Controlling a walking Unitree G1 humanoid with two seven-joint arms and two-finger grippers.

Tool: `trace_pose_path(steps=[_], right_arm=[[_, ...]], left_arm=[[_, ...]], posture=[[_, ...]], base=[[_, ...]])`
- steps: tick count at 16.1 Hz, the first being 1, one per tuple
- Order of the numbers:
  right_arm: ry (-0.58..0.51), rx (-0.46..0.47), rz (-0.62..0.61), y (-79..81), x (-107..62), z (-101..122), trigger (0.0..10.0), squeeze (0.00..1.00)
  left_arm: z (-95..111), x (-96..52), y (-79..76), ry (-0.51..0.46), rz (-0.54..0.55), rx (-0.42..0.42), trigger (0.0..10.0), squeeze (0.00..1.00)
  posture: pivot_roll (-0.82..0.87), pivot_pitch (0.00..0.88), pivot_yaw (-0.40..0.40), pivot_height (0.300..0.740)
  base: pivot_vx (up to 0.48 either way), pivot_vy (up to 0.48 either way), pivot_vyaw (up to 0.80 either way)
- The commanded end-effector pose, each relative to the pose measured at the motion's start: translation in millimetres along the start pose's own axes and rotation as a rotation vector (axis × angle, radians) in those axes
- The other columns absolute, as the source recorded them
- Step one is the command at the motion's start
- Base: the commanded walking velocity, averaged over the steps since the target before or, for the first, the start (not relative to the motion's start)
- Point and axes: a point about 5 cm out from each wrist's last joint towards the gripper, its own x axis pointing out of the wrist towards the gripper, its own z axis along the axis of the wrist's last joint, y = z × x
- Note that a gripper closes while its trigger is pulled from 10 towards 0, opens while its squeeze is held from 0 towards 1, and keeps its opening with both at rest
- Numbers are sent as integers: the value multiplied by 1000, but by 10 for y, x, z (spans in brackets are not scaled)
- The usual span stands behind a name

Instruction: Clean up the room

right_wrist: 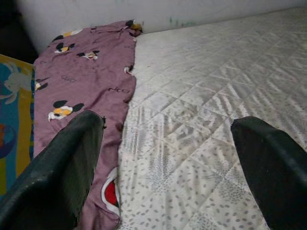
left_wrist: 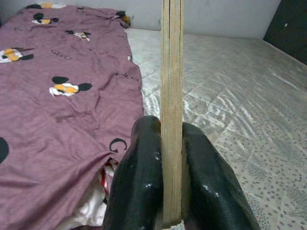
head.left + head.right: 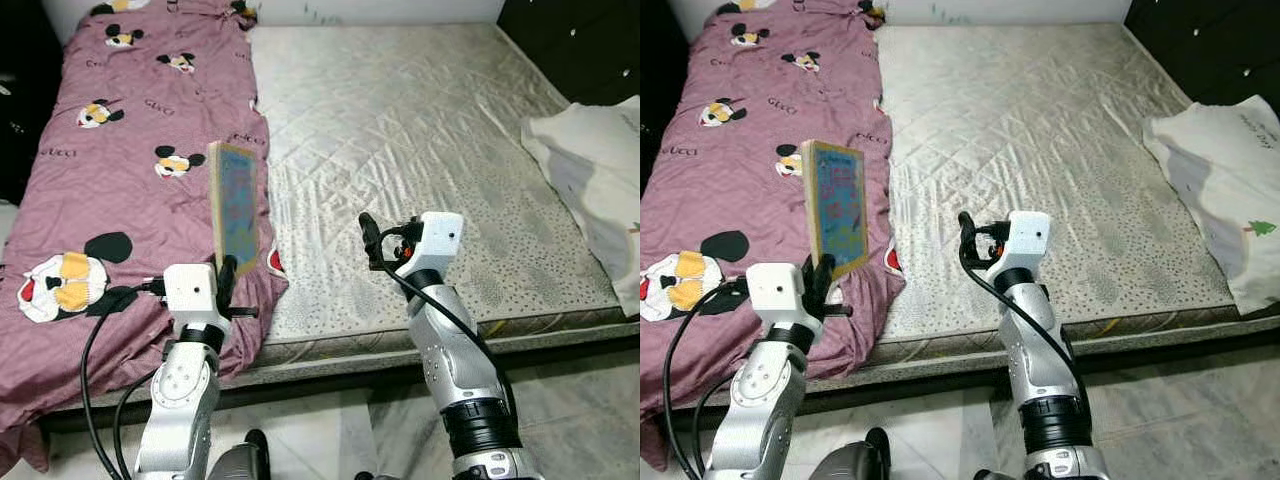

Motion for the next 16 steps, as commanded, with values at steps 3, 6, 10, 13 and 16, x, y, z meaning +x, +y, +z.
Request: trace_pose_path(steps=[3,6,10,13,16], right_arm=[[2,-12,-14,-25,-14,-26,10000,0],[-3,-16,-9,-18,-9,-16,10000,0],[-5,-19,-7,-12,-8,-17,10000,0],[-4,-22,-5,-14,-2,-19,10000,0],[-5,-24,-2,-8,3,-23,10000,0]], left_arm=[[54,3,-13,-25,-14,2,10000,0],[54,8,-14,-25,-19,-3,10000,0],[57,5,-29,-26,-30,-12,10000,0],[56,13,-35,-27,-35,-12,10000,0],[53,15,-37,-26,-37,-11,10000,0]], posture=[[-43,162,-32,740],[-44,163,-31,740],[-44,163,-31,740],[-41,157,-31,740],[-40,154,-33,740]], base=[[242,0,0],[261,0,0],[303,0,0],[340,0,0],[341,0,0]])
